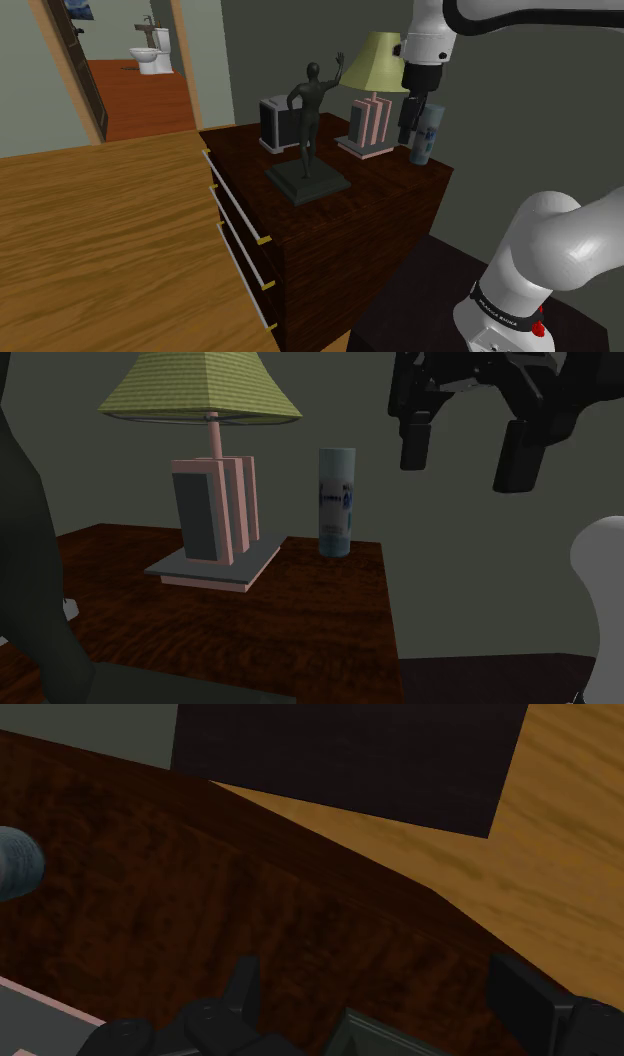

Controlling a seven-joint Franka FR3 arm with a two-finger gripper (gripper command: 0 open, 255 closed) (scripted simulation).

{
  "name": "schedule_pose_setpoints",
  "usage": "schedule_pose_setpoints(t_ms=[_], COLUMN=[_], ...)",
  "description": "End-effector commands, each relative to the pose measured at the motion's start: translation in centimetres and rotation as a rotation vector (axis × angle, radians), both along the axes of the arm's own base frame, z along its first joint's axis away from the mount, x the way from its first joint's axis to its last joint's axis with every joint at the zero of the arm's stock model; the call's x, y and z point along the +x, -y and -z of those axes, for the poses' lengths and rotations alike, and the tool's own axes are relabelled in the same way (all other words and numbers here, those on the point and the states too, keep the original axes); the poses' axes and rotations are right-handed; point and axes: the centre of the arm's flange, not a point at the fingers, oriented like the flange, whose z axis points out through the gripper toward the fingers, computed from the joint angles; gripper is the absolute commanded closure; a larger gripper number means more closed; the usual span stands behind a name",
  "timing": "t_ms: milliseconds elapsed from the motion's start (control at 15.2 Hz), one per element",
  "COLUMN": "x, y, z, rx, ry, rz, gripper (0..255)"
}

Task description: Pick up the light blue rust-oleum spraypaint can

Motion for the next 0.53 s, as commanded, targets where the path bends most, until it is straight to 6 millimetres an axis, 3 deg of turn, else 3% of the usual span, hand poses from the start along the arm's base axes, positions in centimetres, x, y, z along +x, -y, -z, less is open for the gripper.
schedule_pose_setpoints(t_ms=[0,462], x=[0.0,1.4], y=[0.0,9.0], z=[0.0,-0.7], rx=[0.000,-0.007], ry=[0.000,0.017], rz=[0.000,-0.007], gripper=[0,0])
